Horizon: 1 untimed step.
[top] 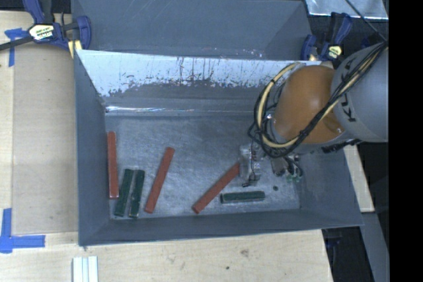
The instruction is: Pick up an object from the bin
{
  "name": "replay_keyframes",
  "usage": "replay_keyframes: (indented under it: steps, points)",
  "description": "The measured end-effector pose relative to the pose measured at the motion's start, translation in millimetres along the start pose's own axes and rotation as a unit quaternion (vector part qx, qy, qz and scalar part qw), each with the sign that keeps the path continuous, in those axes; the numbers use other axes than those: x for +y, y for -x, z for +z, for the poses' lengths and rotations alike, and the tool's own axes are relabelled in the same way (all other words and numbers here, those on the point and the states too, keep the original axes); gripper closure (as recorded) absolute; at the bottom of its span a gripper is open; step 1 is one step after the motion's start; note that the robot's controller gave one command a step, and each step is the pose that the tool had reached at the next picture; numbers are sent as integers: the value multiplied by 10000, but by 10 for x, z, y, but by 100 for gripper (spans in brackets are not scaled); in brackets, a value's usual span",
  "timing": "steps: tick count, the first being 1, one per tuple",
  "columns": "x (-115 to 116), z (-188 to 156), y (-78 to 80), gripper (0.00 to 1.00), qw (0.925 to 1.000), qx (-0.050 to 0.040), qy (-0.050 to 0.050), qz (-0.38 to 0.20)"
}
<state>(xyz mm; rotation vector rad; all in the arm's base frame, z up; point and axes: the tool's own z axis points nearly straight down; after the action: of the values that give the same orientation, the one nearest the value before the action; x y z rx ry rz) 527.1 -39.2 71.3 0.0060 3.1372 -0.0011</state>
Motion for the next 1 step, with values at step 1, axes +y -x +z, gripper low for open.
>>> replay_keyframes:
  steps: [1]
  points:
    - [1, 7, -5, 0, 10000, 7, 1, 0]
